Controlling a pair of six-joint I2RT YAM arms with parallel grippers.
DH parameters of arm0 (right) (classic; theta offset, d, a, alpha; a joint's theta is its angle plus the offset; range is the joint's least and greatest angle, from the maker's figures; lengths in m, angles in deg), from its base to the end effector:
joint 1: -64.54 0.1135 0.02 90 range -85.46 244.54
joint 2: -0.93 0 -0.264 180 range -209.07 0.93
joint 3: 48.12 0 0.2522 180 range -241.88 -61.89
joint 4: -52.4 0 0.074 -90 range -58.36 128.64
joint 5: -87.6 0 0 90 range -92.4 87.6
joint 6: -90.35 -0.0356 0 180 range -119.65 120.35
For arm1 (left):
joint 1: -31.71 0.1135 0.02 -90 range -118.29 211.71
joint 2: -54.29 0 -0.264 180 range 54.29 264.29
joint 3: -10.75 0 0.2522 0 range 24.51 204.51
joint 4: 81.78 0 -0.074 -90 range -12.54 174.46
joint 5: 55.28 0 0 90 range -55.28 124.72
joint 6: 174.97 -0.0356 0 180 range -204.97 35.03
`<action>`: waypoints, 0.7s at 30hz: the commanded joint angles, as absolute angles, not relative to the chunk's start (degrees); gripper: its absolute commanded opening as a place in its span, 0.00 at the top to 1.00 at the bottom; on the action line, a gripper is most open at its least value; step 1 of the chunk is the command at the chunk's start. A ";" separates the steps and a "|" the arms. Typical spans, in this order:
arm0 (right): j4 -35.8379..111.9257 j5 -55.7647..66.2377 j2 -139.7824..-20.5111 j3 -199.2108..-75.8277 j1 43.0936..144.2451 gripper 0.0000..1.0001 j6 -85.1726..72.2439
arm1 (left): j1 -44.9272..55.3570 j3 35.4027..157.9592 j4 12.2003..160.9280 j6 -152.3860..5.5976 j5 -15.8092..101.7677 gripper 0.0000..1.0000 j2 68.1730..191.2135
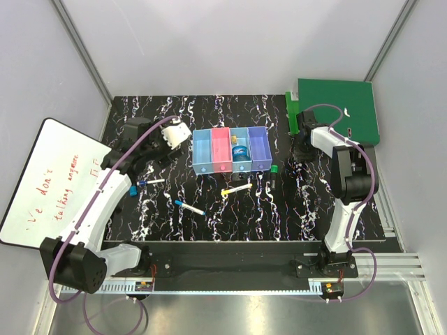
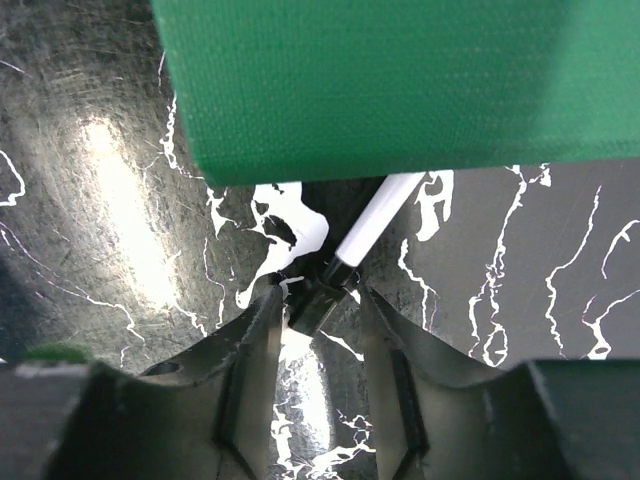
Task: Sort the stationery into containers
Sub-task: Pick up the pen from the center of the board.
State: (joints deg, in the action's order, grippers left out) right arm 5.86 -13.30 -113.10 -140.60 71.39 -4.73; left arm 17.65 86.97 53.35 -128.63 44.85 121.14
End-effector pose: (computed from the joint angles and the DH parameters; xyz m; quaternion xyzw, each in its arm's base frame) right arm 0.4007 0.0414 0.1609 0.0030 0.9775 -0.0731 0.1978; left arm 0.2447 -0.0677 0.3340 0.4628 0.7561 0.0406 0.4610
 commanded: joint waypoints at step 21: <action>5.50 -11.99 -111.57 -136.33 71.40 0.87 -4.75 | 19.50 89.81 56.51 -130.50 46.41 0.18 120.47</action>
